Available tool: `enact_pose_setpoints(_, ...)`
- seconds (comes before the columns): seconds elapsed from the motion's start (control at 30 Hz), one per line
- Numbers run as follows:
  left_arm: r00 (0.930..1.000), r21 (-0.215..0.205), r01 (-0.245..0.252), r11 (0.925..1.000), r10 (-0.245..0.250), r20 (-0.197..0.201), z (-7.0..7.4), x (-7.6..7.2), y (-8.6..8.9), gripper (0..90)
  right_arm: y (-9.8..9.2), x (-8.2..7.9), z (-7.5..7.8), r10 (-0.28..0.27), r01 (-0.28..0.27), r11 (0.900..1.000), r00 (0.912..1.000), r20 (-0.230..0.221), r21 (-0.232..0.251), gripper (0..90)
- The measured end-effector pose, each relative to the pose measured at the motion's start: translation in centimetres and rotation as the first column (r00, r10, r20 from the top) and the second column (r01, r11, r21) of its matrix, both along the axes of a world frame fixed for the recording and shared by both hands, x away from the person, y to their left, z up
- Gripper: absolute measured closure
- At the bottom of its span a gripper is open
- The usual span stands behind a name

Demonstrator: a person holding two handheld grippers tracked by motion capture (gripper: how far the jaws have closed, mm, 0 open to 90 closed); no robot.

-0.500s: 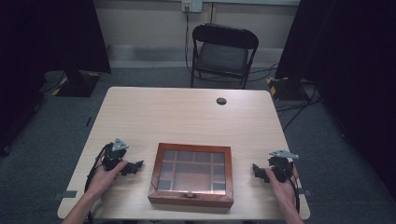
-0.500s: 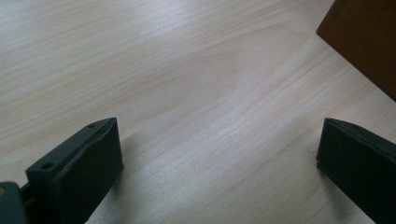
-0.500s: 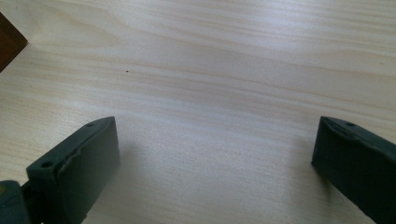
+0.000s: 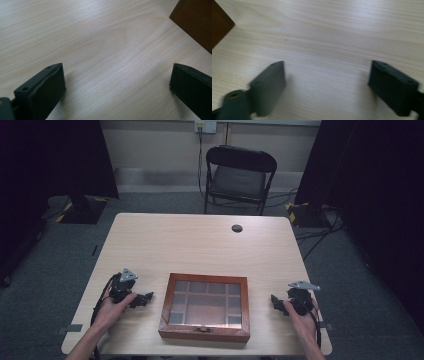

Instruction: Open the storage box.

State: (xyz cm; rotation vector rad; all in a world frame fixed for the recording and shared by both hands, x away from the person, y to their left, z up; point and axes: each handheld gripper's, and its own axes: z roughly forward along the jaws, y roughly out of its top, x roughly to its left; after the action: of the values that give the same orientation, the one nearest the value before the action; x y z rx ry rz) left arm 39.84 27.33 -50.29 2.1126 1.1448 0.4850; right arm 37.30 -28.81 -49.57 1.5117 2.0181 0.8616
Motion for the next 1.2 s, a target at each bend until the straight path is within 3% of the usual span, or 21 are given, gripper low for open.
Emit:
enact_pose_setpoints(0.13,1.0,0.0,0.0,1.0,0.0,0.0,0.0,0.0,0.0,0.0,0.2,-0.1,0.4,0.043,-0.043,0.998,0.9991,0.003,0.034,20.6)
enact_pose_setpoints(0.27,1.0,0.0,0.0,1.0,0.0,0.0,0.0,0.0,0.0,0.0,1.1,-0.5,1.5,0.105,-0.107,0.992,0.9938,0.036,0.066,26.0)
enact_pose_setpoints(0.43,1.0,0.0,0.0,1.0,0.0,0.0,0.0,0.0,0.0,0.0,2.3,-1.1,3.0,0.193,-0.202,0.971,0.9783,0.074,0.13,33.3)
enact_pose_setpoints(0.5,1.0,0.0,0.001,1.0,-0.001,0.0,0.0,0.0,0.0,0.0,2.9,-1.4,3.6,0.243,-0.253,0.957,0.9665,0.084,0.145,37.8)
enact_pose_setpoints(0.67,1.0,0.0,0.001,1.0,-0.001,0.0,0.0,0.0,0.0,0.0,4.7,-2.1,5.2,0.355,-0.371,0.907,0.9282,0.11,0.198,45.4)
enact_pose_setpoints(0.8,1.0,0.0,0.001,1.0,-0.001,0.0,0.0,0.0,0.0,0.0,6.4,-2.7,6.3,0.442,-0.465,0.855,0.8851,0.146,0.231,51.6)
enact_pose_setpoints(0.83,1.0,0.0,0.001,1.0,-0.001,0.0,0.0,0.0,0.0,0.0,6.4,-2.7,6.3,0.442,-0.465,0.855,0.8851,0.146,0.231,51.6)
enact_pose_setpoints(0.93,1.0,0.0,0.001,1.0,-0.001,0.0,0.0,0.0,0.0,0.0,7.8,-3.2,7.1,0.496,-0.524,0.814,0.8519,0.167,0.251,55.4)
enact_pose_setpoints(0.97,1.0,0.0,0.001,1.0,-0.001,0.0,0.0,0.0,0.0,0.0,8.4,-3.3,7.4,0.523,-0.551,0.794,0.8343,0.174,0.257,56.9)
enact_pose_setpoints(1.0,1.0,0.0,0.001,1.0,-0.001,0.0,0.0,0.0,0.0,0.0,8.7,-3.4,7.5,0.536,-0.564,0.784,0.8257,0.176,0.26,57.5)
enact_pose_setpoints(1.03,1.0,0.0,0.001,1.0,-0.001,0.0,0.0,0.0,0.0,0.0,9.3,-3.5,7.8,0.558,-0.585,0.766,0.8111,0.177,0.266,58.3)
enact_pose_setpoints(1.1,1.0,0.0,0.001,1.0,-0.001,0.0,0.0,0.0,0.0,0.0,10.1,-3.5,8.0,0.585,-0.608,0.746,0.7933,0.17,0.273,58.4)
enact_pose_setpoints(1.17,1.0,0.0,0.001,1.0,-0.001,0.001,0.0,0.0,0.0,0.0,11.2,-3.6,8.2,0.62,-0.638,0.718,0.7679,0.162,0.279,58.8)
enact_pose_setpoints(1.2,1.0,0.0,0.001,1.0,-0.001,0.0,0.0,0.0,0.0,0.0,11.5,-3.6,8.2,0.629,-0.646,0.709,0.761,0.161,0.285,59.6)
